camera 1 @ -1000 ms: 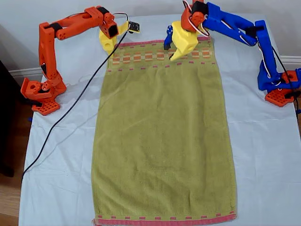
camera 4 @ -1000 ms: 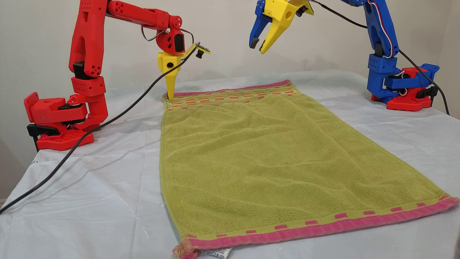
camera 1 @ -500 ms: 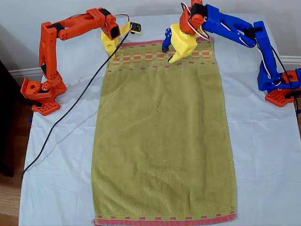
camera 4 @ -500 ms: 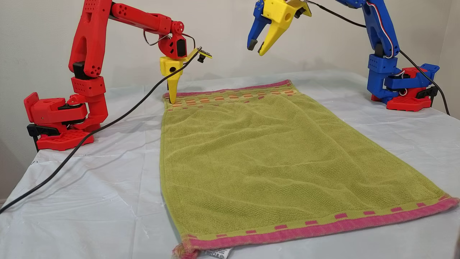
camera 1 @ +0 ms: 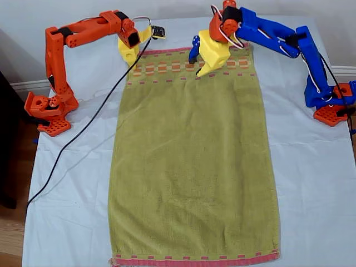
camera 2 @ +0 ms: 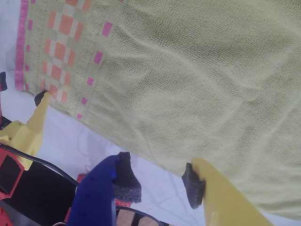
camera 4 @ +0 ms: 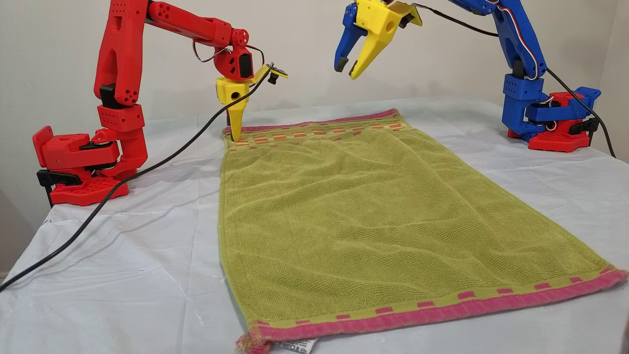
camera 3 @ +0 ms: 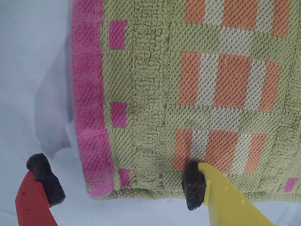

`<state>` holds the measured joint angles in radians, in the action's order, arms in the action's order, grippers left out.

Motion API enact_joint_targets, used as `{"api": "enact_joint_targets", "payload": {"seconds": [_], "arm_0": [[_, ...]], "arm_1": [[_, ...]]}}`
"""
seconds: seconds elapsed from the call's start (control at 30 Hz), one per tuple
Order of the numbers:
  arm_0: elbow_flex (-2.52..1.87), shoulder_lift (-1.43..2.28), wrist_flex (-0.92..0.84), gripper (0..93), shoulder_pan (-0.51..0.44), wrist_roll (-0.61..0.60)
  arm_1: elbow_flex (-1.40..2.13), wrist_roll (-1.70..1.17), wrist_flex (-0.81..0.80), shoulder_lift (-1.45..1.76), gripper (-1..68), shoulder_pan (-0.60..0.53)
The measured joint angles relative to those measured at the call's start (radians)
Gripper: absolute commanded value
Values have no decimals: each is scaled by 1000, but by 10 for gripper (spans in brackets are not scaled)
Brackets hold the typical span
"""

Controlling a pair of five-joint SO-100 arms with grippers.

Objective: Fold the towel.

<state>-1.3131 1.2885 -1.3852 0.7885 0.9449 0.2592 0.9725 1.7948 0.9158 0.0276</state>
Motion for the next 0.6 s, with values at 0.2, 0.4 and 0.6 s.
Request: {"api": "enact_joint_targets", "payload": {"seconds": [0.2,0.4,0.6], "arm_0": [[-86,48,81,458,12,-8],[-144,83,143,334,23,-32],[-144,61,144,306,8,-38]], "arm_1": [[-12,0,0,-17,219,8],[-60,0,0,-60,219,0],[-72,0,0,-69,219,-18]]}}
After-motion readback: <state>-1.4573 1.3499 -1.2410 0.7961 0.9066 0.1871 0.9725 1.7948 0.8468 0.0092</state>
